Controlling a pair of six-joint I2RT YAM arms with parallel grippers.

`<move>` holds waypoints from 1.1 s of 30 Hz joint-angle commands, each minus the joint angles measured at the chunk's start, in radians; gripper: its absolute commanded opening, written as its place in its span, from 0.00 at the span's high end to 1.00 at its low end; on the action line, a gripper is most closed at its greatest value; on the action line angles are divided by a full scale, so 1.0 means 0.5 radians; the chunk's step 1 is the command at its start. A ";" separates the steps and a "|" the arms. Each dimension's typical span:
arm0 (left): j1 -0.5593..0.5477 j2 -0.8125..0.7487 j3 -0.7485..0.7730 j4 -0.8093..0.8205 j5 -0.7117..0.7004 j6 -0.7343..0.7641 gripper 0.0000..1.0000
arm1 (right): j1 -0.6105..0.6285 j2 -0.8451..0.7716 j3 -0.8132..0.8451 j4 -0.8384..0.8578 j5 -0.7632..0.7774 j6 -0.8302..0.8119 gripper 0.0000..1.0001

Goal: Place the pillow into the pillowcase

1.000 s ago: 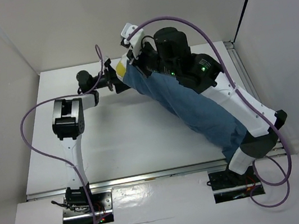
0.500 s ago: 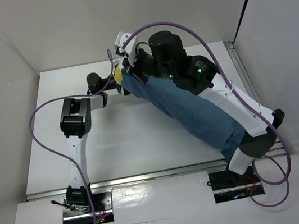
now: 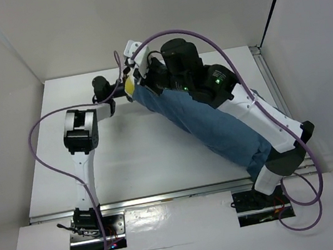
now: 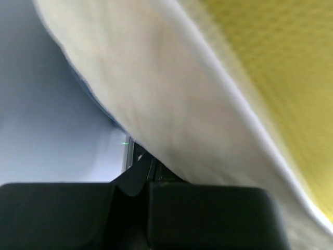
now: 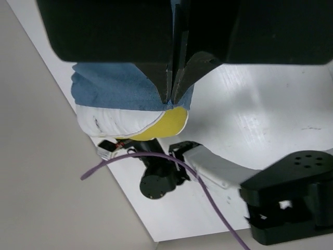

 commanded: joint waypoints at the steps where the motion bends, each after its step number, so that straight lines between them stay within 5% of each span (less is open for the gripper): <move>1: 0.144 -0.371 0.132 -0.793 -0.021 0.940 1.00 | 0.023 -0.135 -0.037 0.349 0.231 -0.105 1.00; 4: 0.215 -0.556 0.566 -2.037 -0.289 1.920 1.00 | 0.023 -0.218 -0.150 0.490 0.357 -0.152 1.00; 5: 0.215 -0.587 0.738 -2.710 -0.400 2.470 1.00 | 0.023 -0.239 -0.181 0.520 0.382 -0.179 1.00; 10: 0.234 -0.670 1.497 -3.550 -0.959 3.080 1.00 | 0.023 -0.411 -0.442 0.821 0.615 -0.241 1.00; 15: 0.203 -1.135 1.280 -3.591 -1.618 3.472 1.00 | -0.136 -0.577 -0.647 0.956 0.775 -0.119 1.00; 23: -0.303 -1.835 0.700 -3.449 -2.772 4.120 1.00 | -0.747 -0.709 -0.678 0.790 0.643 0.269 1.00; 27: -0.462 -2.025 0.522 -3.337 -3.008 4.261 1.00 | -0.824 -0.816 -0.743 0.934 0.597 0.210 1.00; 33: -0.582 -1.977 0.936 -3.370 -3.122 4.219 1.00 | -0.824 -0.810 -0.583 1.088 0.493 0.216 1.00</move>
